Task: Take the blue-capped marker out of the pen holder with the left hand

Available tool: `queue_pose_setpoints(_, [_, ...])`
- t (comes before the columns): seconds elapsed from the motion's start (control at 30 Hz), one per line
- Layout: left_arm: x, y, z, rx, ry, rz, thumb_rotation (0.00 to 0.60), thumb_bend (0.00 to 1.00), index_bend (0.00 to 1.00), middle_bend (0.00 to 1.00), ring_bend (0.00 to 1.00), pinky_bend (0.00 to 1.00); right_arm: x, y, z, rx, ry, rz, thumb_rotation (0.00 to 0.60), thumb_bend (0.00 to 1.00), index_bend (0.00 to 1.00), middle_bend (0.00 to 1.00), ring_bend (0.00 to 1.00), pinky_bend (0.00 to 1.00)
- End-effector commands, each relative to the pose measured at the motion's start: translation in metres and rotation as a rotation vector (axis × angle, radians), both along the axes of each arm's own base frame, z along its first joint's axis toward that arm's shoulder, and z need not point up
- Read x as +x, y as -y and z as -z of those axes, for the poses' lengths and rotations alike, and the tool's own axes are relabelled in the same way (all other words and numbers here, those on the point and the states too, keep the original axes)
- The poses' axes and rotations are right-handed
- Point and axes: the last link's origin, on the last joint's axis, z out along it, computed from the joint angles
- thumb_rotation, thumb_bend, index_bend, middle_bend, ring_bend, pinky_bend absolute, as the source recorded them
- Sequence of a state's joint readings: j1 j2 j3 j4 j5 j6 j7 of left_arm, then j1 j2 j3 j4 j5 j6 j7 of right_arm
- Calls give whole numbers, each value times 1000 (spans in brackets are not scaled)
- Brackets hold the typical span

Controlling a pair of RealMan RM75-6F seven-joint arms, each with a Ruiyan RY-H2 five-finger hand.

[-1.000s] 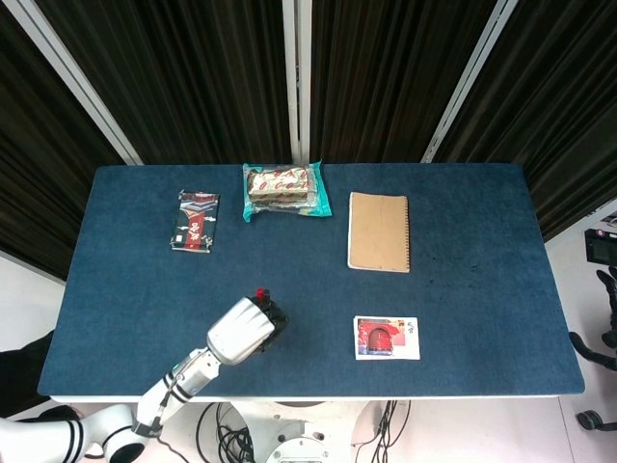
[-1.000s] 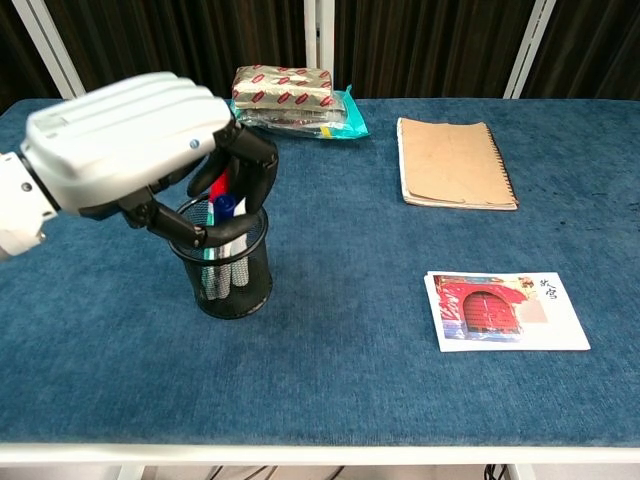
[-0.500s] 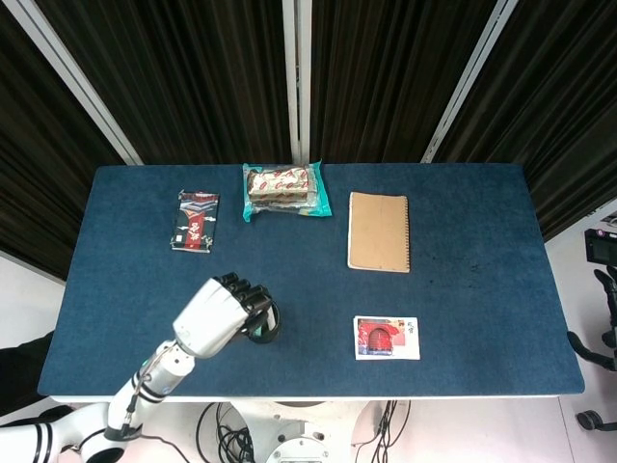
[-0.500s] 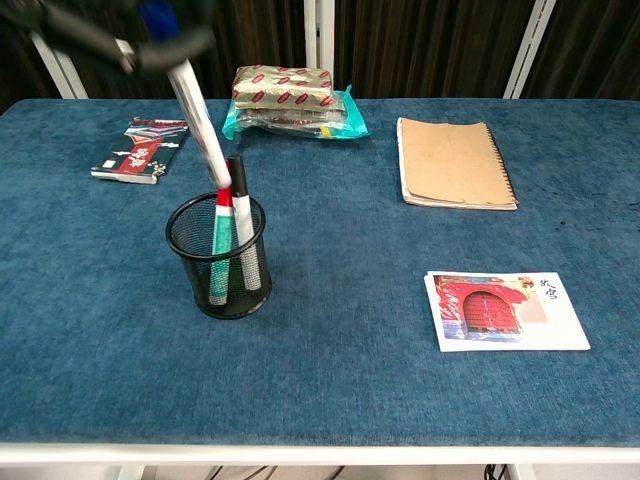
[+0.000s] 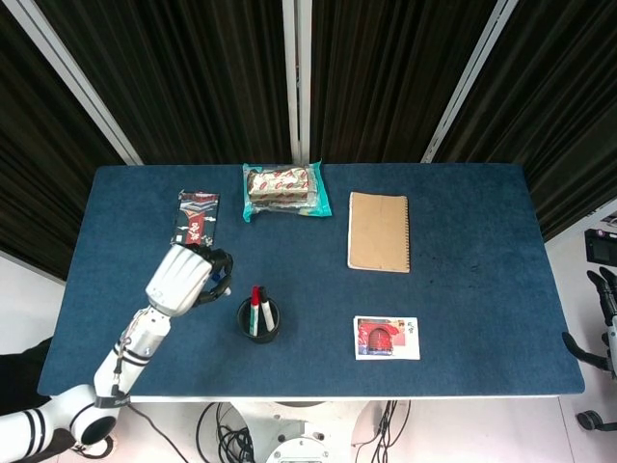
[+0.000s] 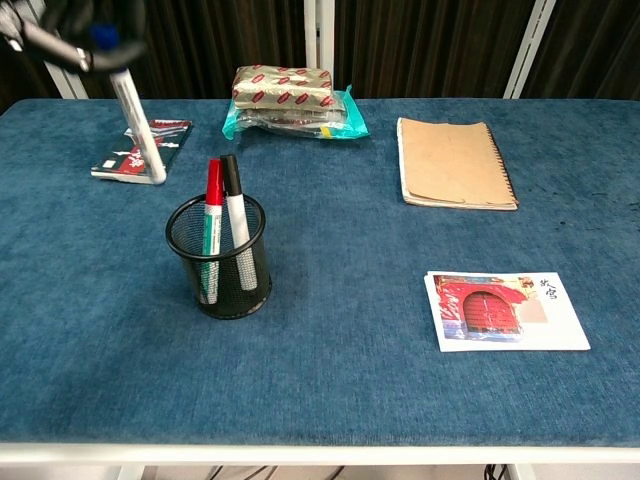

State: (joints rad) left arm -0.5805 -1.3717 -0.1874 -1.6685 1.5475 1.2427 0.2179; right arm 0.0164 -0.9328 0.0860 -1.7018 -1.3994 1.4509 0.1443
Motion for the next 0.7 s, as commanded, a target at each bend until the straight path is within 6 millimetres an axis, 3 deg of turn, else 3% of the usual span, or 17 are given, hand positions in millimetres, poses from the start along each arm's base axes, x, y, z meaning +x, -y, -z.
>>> queue_pose_setpoints(0.03, [-14,-14,24,-74,-17,-80,600,394,628,630,701,751,-1,0,0,0,0,4,600,189,0,0,0,0])
queue_pose_setpoints(0.2, [-24,-23,37,-92,-1,-121,600,358,564,571,624,680,-4,1,-1,0,2,15,600,189,0,0,0,0])
queue_pose_setpoints(0.33, [-31,-26,38,-89,-15,-108,600,304,162,269,277,425,-6,2,-1,2,4,21,600,190,0,0,0,0])
queue_pose_setpoints(0.4, [-32,-25,35,-94,-1,-112,600,274,47,131,118,293,-6,2,-1,3,4,21,600,190,0,0,0,0])
queue_pose_setpoints(0.5, [-33,-24,26,-65,10,-105,600,229,10,41,12,191,-6,3,0,4,5,18,600,189,0,0,0,0])
queue_pose_setpoints(0.7, [-43,-12,-8,62,-53,-99,600,206,25,40,0,174,-2,3,1,-2,5,4,600,189,0,0,0,0])
